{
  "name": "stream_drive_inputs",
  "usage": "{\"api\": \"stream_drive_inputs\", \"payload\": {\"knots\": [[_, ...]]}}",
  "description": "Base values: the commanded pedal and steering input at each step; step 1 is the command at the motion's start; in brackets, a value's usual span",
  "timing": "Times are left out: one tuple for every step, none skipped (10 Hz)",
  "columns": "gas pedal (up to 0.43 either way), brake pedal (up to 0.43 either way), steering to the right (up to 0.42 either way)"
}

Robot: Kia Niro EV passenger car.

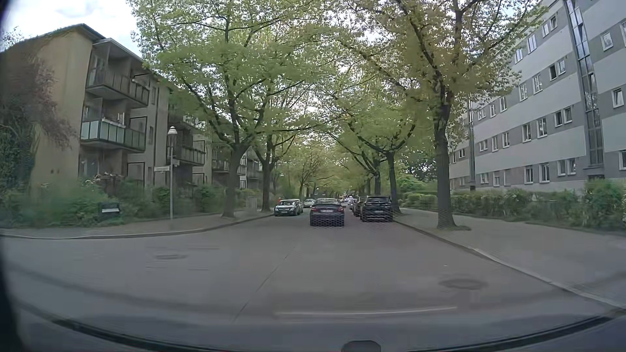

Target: Follow the waypoints while adhering to traffic rules and regulations

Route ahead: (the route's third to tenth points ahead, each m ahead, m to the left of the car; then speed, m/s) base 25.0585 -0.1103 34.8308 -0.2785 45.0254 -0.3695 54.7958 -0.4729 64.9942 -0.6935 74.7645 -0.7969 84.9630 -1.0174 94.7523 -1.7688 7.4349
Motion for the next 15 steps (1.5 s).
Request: {"api": "stream_drive_inputs", "payload": {"knots": [[0.177, 0.024, 0.0], [0.177, 0.024, -0.001], [0.177, 0.024, -0.001], [0.177, 0.024, -0.001], [0.177, 0.024, -0.001], [0.177, 0.024, -0.001], [0.197, 0.024, -0.001], [0.197, 0.024, -0.001], [0.197, 0.024, -0.001], [0.197, 0.024, -0.001], [0.197, 0.024, -0.001], [0.197, 0.024, -0.001], [0.197, 0.024, -0.001], [0.197, 0.024, -0.001], [0.209, 0.024, 0.0]]}}
